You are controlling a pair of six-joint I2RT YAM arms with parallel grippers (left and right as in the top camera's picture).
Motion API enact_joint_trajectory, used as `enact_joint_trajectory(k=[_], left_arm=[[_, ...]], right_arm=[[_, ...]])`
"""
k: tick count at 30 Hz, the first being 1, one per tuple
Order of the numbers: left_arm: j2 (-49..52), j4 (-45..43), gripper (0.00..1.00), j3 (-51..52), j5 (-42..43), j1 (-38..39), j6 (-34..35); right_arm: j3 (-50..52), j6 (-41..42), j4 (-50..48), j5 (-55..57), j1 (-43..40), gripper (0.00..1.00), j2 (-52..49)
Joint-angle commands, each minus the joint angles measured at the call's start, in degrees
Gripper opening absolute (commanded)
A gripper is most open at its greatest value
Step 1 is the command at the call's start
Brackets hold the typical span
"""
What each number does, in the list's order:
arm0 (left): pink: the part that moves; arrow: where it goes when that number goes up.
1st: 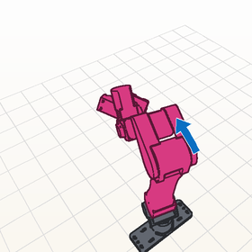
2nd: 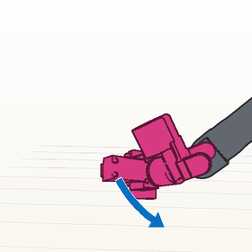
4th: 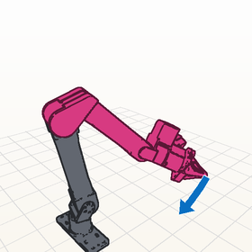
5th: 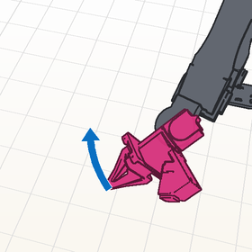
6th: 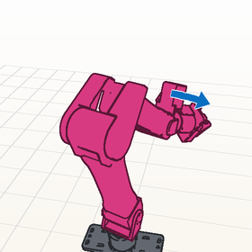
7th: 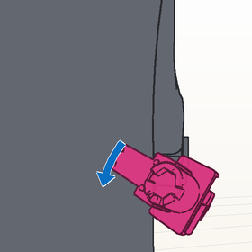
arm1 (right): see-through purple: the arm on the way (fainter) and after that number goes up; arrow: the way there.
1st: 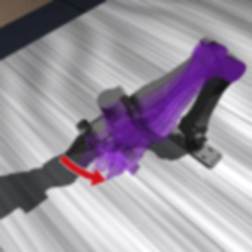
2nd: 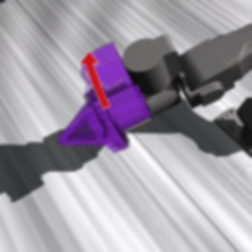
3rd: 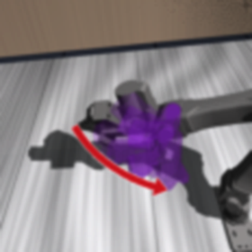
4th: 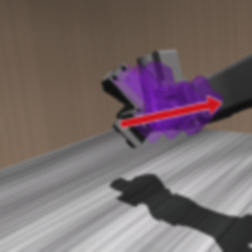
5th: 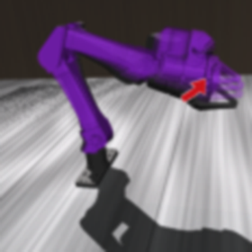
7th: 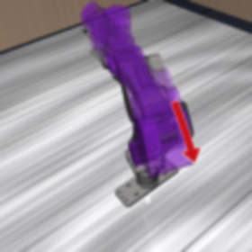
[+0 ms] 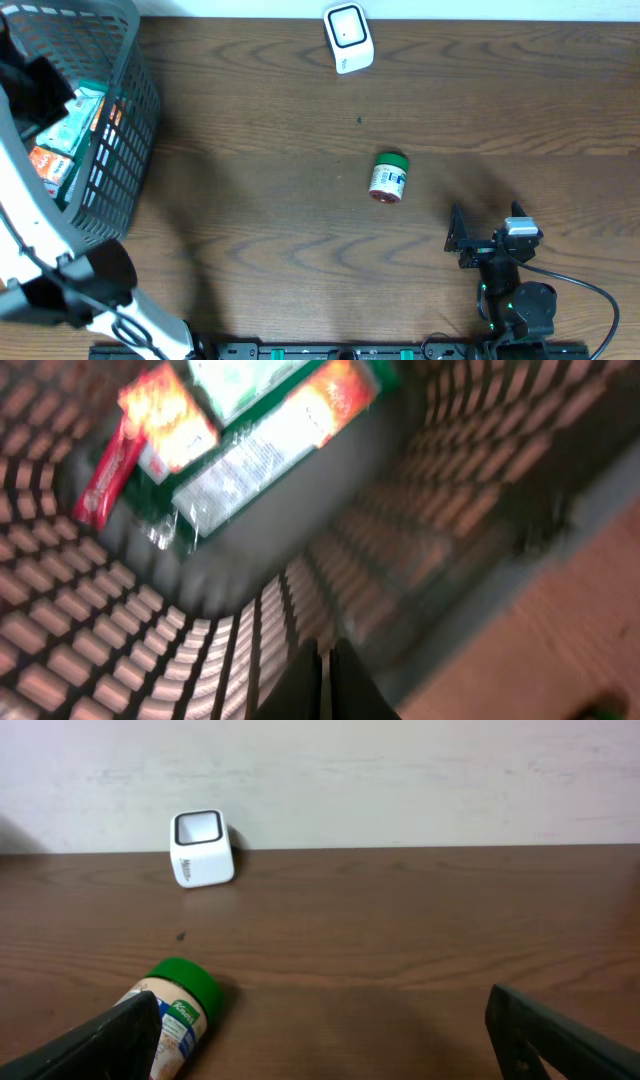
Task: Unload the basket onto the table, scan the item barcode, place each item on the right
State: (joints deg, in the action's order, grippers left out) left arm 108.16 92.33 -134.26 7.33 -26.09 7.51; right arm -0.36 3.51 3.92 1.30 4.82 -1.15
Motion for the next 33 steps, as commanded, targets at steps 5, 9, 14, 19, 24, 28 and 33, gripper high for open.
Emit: enact_joint_trajectory(k=[5, 9, 14, 19, 24, 28, 33], left_arm=[[-17.27, 3.93, 0.07, 17.9, -11.47, -0.92, 5.88], [-22.84, -1.11, 0.08, 29.05, -15.23, -2.01, 8.94], [-25.64, -8.07, 0.12, 41.11, -15.26, -4.79, 11.15], [-25.18, -6.54, 0.08, 45.66, -12.79, -5.35, 10.93], [-27.06, -0.68, 0.07, 45.13, -13.22, -5.55, 8.9], [-31.21, 0.66, 0.07, 44.06, -14.4, -6.4, 8.87], [-38.1, -2.4, 0.27, 40.28, -14.23, -6.62, 8.85]], right_arm=[[0.04, 0.72, 0.2, 0.33, 0.42, 0.99, 0.11], [0.04, 0.72, 0.2, 0.35, 0.52, 0.99, 0.11], [0.04, 0.72, 0.2, 0.35, 0.55, 0.99, 0.07], [0.04, 0.72, 0.2, 0.33, 0.55, 0.99, 0.07], [0.04, 0.72, 0.2, 0.35, 0.55, 0.99, 0.07], [0.04, 0.72, 0.2, 0.33, 0.55, 0.99, 0.07], [0.04, 0.72, 0.2, 0.33, 0.55, 0.99, 0.07]])
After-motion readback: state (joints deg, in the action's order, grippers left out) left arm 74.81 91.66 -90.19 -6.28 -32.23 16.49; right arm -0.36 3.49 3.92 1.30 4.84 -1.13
